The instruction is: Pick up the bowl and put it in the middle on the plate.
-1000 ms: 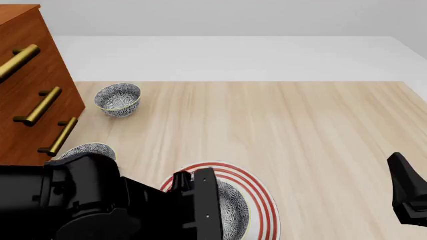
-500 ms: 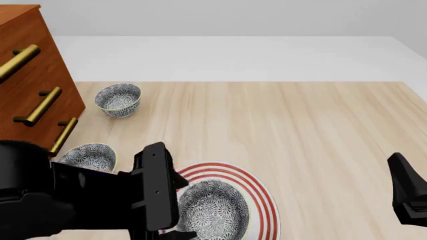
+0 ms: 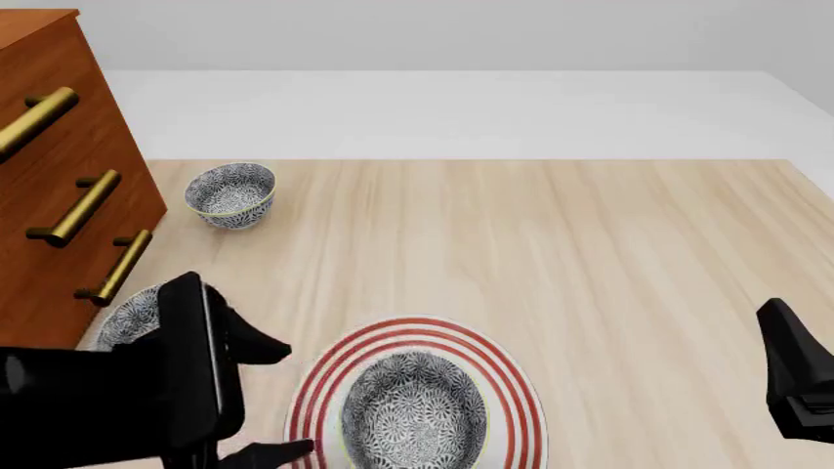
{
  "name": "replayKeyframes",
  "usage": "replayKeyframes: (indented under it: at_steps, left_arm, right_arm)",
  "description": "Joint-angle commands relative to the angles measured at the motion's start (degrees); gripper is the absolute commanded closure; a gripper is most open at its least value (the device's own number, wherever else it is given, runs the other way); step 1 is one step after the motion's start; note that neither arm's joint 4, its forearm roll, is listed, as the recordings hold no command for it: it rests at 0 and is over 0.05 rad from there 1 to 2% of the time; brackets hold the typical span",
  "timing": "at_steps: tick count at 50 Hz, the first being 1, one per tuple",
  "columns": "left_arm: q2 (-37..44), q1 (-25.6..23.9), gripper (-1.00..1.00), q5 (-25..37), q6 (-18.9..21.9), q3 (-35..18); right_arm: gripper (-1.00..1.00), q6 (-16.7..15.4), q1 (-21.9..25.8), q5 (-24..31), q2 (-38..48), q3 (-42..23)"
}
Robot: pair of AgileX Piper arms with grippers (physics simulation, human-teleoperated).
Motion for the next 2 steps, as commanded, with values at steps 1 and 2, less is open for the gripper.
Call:
replayKeyframes:
  at_steps: [1, 2]
  left_arm:
    - [-6.87, 4.02, -1.00, 2.49, -1.00, 3.09]
    - [-8.15, 4.89, -1.00, 3.16, -0.99, 3.14]
  right_arm:
    - [-1.00, -0.01, 0.01, 0.00, 0.00, 0.00]
    - [-1.00, -0.01, 0.01, 0.00, -0.01, 0.00]
